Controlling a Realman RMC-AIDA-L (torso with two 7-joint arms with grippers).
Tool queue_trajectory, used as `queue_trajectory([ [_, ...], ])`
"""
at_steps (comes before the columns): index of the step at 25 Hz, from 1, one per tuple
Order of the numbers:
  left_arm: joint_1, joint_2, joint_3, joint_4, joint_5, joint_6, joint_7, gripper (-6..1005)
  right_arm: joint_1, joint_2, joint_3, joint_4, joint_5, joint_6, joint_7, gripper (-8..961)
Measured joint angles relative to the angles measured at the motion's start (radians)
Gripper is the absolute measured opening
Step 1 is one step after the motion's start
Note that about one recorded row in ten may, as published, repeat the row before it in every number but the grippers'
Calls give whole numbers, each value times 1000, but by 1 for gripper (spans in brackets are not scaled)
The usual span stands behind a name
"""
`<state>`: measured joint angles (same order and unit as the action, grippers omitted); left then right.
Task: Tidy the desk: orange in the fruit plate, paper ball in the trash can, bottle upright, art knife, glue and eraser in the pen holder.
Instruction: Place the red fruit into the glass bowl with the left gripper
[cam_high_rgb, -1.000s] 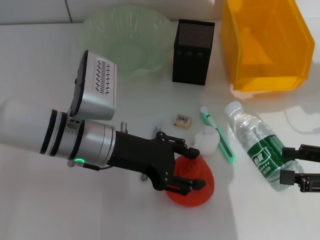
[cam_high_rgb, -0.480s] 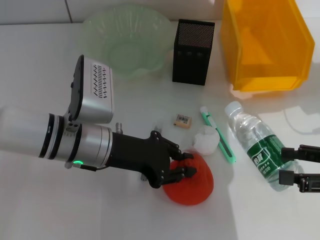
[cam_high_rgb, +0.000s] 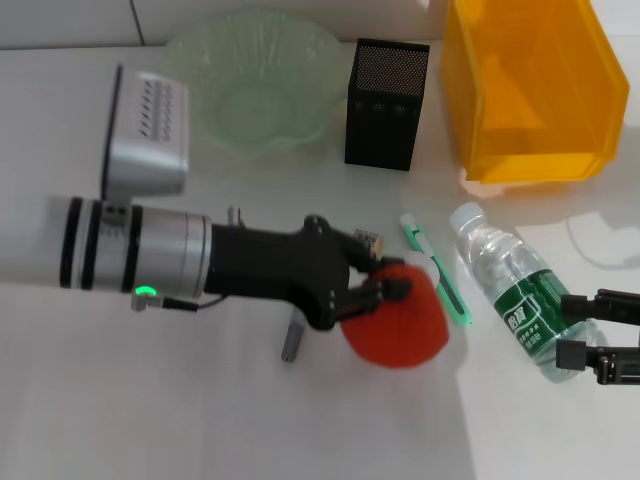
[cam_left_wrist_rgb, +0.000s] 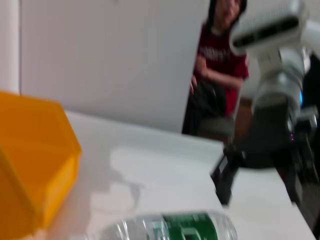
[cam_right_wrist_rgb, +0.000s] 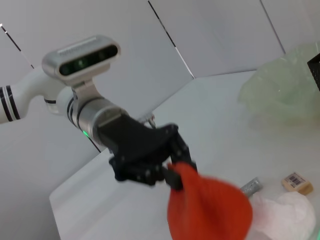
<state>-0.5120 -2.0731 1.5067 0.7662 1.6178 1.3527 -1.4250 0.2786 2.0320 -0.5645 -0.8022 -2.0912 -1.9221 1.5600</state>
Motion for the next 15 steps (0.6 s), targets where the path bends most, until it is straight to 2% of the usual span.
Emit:
queue_trajectory([
  [1, -5, 2, -77, 7, -48, 40, -3, 180, 0, 1, 0, 0, 1, 0, 0, 786],
  [4, -51, 2, -200, 10, -78, 41, -24, 179, 1, 3, 1, 0, 4, 0, -2, 784],
  [7, -99, -3, -309, 5, -97, 1, -30, 177, 8, 4, 2, 14, 6, 0, -12, 783],
  [9, -111, -5, -339, 4, -116, -26, -27, 177, 16, 4, 2, 30, 7, 0, -18, 782],
  [12, -138, -4, -356, 3, -262, -221, 22, 176, 29, 4, 2, 51, 8, 0, -31, 780],
  [14, -138, -4, -356, 3, -262, -221, 22, 175, 37, 5, 2, 60, 8, 0, -36, 779],
  [15, -178, -7, -349, -28, -374, -434, 119, 174, 42, 6, 2, 66, 8, 0, -38, 779],
])
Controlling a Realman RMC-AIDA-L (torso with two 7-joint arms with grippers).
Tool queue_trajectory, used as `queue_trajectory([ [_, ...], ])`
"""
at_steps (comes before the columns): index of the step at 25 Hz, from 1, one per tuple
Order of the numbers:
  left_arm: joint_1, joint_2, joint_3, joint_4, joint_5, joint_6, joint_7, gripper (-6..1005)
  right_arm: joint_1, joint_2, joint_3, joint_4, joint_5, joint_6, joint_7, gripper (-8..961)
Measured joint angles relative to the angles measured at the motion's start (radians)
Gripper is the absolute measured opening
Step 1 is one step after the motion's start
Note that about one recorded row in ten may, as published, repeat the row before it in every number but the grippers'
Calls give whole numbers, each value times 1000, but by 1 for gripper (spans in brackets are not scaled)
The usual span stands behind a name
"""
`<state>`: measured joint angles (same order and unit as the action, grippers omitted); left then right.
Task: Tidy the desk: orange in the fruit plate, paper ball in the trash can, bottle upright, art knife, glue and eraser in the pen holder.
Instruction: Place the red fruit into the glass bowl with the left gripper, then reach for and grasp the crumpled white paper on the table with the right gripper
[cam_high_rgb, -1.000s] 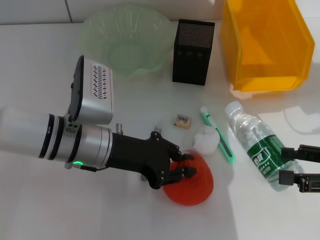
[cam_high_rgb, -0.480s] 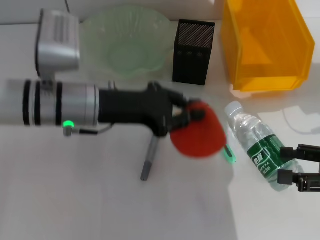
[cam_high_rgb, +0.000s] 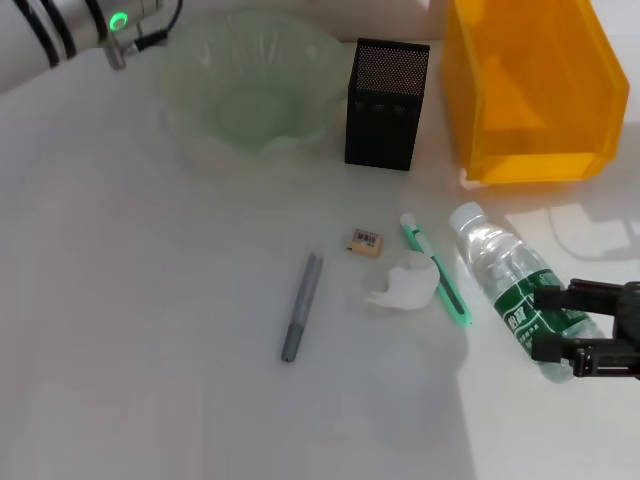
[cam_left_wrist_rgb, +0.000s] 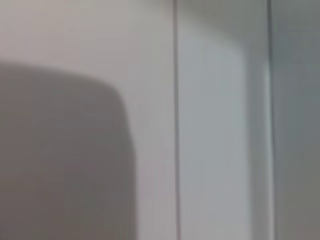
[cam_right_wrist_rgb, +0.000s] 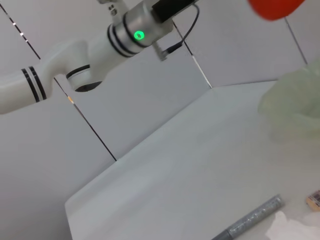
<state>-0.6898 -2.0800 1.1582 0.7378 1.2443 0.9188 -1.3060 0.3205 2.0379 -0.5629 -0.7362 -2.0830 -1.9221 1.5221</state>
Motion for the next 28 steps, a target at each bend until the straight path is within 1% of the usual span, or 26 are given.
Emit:
queue_trajectory([
  [3, -29, 0, 0, -39, -33, -76, 42, 173, 13, 1, 0, 23, 0, 0, -8, 777],
  [7, -51, 0, 8, -95, -89, -241, 39, 172, 25, 1, 0, 56, 0, 2, -26, 775],
  [9, -52, -1, 16, -121, -131, -278, 31, 171, 29, 2, 0, 62, 0, 4, -29, 774],
  [10, -48, -1, 20, -134, -156, -279, 32, 191, 30, 2, 0, 63, 0, 5, -30, 774],
  [13, -37, 0, 22, -136, -170, -262, 33, 251, 34, 2, 0, 66, 0, 8, -30, 772],
  [18, 5, 3, 22, -136, -225, -130, 29, 350, 48, 2, 0, 72, 0, 11, -29, 770],
  [20, 38, 5, 21, -127, -256, -36, 30, 390, 56, 4, 0, 76, 1, 12, -27, 769],
  [22, 68, 10, 17, -122, -271, 64, 27, 485, 66, 9, 12, 76, 2, 12, -24, 768],
  [25, 128, 30, 13, -115, -253, 283, 28, 627, 85, 12, 67, 62, 9, 9, -7, 766],
  [26, 152, 42, 13, -113, -229, 359, 31, 668, 92, 10, 86, 42, 17, 5, 20, 766],
  [28, 189, 70, 13, -111, -161, 466, 35, 750, 104, 6, 104, -33, 45, 0, 101, 765],
])
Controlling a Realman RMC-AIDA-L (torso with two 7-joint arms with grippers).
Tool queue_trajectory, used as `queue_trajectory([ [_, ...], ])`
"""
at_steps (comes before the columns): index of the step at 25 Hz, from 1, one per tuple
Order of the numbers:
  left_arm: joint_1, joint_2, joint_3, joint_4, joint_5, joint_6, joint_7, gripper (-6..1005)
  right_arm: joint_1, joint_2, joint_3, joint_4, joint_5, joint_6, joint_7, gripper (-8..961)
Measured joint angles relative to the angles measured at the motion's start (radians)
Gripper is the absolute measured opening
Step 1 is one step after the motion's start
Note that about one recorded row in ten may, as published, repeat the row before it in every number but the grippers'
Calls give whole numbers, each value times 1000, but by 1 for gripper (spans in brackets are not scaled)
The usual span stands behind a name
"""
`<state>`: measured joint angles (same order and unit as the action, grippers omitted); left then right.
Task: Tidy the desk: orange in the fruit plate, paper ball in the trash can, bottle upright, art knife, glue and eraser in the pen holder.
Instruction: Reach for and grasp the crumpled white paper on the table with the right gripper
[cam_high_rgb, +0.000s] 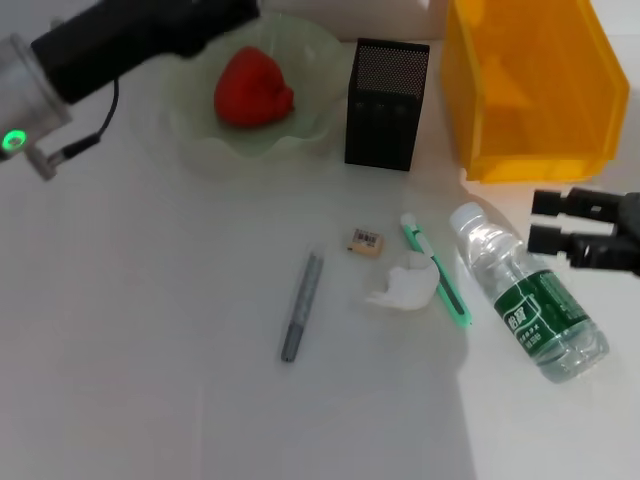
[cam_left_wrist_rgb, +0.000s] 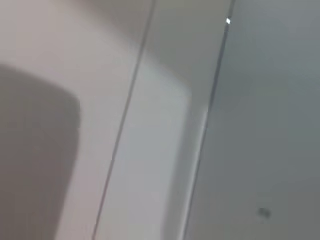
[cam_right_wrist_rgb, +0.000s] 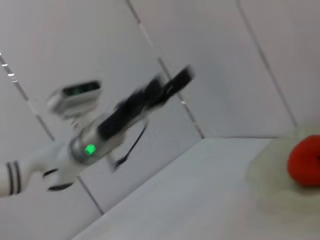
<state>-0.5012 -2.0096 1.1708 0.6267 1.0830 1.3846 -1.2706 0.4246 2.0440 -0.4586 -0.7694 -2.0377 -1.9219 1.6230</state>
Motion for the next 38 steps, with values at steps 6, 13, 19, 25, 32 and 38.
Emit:
queue_trajectory([
  [6, 88, 72, -4, 10, 296, 112, 23, 841, 22, -5, -11, -456, 111, -66, 347, 762],
  [13, 120, 78, -100, 59, 515, 229, -44, 846, 184, -43, -317, -859, -236, -90, 740, 758],
  [19, 121, 56, -129, 124, 627, 246, -110, 845, 381, 23, -634, -672, -592, -37, 777, 755],
  [25, 121, 46, -129, 133, 651, 240, -125, 845, 441, 35, -734, -426, -597, 130, 764, 752],
  [32, 112, 41, -130, 128, 654, 239, -130, 845, 464, 39, -879, -279, -541, 288, 744, 749],
  [38, 108, 34, -131, 126, 655, 228, -131, 844, 468, 41, -972, -221, -499, 356, 735, 746],
])
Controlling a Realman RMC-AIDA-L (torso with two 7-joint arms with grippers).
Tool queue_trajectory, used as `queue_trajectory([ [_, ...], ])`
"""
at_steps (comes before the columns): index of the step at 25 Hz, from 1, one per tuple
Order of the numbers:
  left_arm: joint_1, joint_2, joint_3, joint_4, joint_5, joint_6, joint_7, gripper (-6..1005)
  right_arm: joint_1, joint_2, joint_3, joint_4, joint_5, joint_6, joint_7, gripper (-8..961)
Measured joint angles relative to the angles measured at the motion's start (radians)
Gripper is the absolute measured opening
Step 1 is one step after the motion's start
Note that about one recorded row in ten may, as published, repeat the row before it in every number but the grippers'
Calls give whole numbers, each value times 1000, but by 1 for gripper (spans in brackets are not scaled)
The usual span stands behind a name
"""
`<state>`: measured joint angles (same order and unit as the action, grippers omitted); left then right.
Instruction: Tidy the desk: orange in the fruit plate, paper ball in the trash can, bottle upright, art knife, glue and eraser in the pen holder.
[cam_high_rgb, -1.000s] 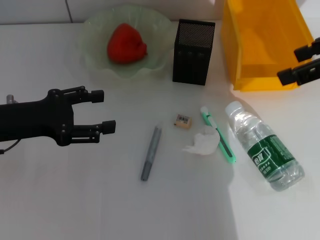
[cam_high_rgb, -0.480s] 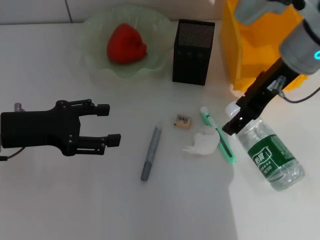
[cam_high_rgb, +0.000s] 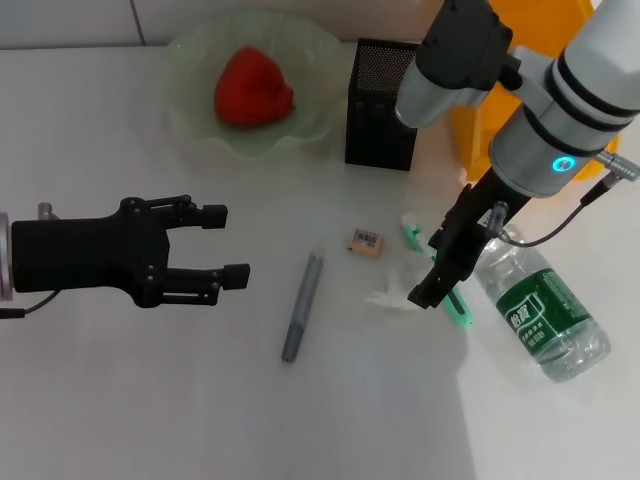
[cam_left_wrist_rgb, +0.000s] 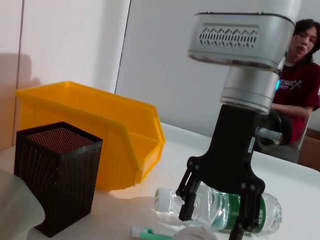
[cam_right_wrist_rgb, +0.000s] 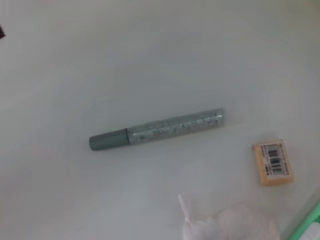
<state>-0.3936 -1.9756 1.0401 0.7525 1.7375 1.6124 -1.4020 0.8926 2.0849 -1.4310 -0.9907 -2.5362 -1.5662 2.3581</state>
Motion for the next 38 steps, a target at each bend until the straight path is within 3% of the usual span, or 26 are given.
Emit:
queue_trajectory([
  [3, -9, -5, 6, -2, 4, -9, 0, 844, 9, 2, -60, 44, 14, 52, -2, 744],
  [12, -28, -20, 0, -9, 53, -15, 0, 845, 28, 2, -89, 99, 34, 108, -2, 740],
  [16, -28, -20, 0, -9, 55, -16, 0, 846, 23, 3, -90, 91, 37, 104, -2, 586],
  [22, -28, -20, -5, -9, 56, -17, 0, 845, -15, 1, -78, -36, 37, 11, 15, 522],
  [23, -28, -20, -11, -9, 56, -17, 0, 845, -52, -3, -60, -178, 25, -51, 43, 517],
  [24, -28, -20, -11, -9, 56, -17, 0, 845, -52, -3, -60, -178, 25, -51, 43, 517],
  [27, -28, -20, -32, -9, 56, -17, 0, 844, -117, -4, 13, -402, -27, -115, 82, 515],
  [28, -27, -20, -39, -10, 56, -17, 0, 844, -162, -2, 80, -525, -57, -113, 115, 515],
  [29, -26, -21, -45, -10, 56, -17, 0, 844, -162, -2, 80, -525, -57, -113, 115, 514],
  [32, -22, -21, -51, -10, 56, -17, 0, 844, -240, -2, 209, -658, -65, -16, 166, 511],
  [33, -21, -21, -52, -10, 56, -18, -2, 844, -283, -1, 286, -683, -44, 83, 179, 510],
  [36, -22, -21, -52, -10, 56, -18, -2, 845, -315, -3, 341, -659, 1, 180, 186, 507],
  [38, -25, -22, -52, -10, 56, -23, -8, 845, -322, -14, 389, -560, 41, 274, 179, 504],
])
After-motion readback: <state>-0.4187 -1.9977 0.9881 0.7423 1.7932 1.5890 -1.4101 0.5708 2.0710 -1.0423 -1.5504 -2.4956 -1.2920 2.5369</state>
